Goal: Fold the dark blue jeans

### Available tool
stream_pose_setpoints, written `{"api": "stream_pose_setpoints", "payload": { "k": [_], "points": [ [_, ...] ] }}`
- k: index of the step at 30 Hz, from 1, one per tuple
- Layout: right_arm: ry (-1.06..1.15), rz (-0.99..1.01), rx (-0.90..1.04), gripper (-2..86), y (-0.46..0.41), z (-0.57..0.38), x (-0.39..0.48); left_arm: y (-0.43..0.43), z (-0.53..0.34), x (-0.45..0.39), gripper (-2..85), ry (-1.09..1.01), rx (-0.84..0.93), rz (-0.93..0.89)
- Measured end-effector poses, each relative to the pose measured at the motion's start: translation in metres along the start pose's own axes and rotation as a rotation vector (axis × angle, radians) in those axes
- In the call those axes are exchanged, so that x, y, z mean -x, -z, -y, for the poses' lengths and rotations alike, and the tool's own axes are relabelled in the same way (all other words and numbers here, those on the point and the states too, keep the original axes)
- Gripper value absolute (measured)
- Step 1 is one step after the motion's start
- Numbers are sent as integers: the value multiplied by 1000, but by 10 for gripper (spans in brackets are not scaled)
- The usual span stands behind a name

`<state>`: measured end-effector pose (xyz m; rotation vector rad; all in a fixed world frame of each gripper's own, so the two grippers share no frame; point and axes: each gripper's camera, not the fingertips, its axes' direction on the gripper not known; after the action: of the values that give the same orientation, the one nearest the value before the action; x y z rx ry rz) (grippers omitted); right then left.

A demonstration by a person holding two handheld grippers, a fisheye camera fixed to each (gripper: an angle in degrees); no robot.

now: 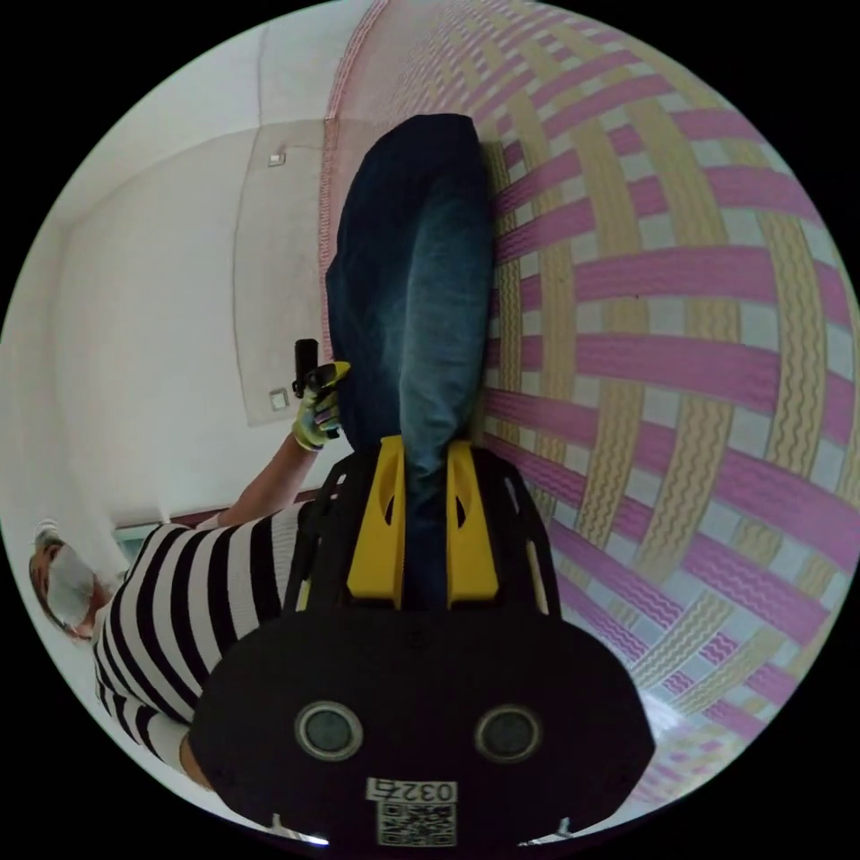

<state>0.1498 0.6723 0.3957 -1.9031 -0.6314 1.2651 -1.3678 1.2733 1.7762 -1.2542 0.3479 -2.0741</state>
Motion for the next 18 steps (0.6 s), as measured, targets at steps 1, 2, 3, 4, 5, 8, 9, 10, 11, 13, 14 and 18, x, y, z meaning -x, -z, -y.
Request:
{"api": "stream_pose_setpoints", "payload": {
  "k": [1,2,3,4,5,8,9,10,11,13,14,18],
  "points": [
    [-5,-46,-7,66,-7,-3,2,-1,0,-3,55,4,-9,22],
    [0,-88,-22,64,-12,-8,5,0,-3,-7,49,-3,-24,46],
    [4,-110,-36,63,-15,-11,7,1,-5,-8,47,-4,-35,53],
    [10,-143,-68,61,-19,-20,11,1,-9,-10,42,0,-54,41],
    [14,-163,-109,58,-22,-31,15,1,-14,-13,37,-12,-61,3],
    [13,-157,-232,55,-27,-69,22,-5,-25,-25,31,-67,-58,-134],
    [12,-149,-254,55,-28,-78,23,-7,-27,-28,31,-72,-53,-163],
    [13,-143,-300,54,-30,-97,27,-13,-30,-33,31,-87,-38,-212],
    [12,-152,-346,54,-32,-117,31,-20,-33,-40,31,-107,-15,-245],
    [5,-185,-411,54,-37,-149,39,-33,-35,-51,30,-148,38,-276],
    [-3,-214,-449,53,-41,-172,43,-43,-34,-56,30,-162,79,-292],
    [-33,-300,-547,53,-55,-239,49,-75,-33,-69,30,-187,192,-346]
  ]
}}
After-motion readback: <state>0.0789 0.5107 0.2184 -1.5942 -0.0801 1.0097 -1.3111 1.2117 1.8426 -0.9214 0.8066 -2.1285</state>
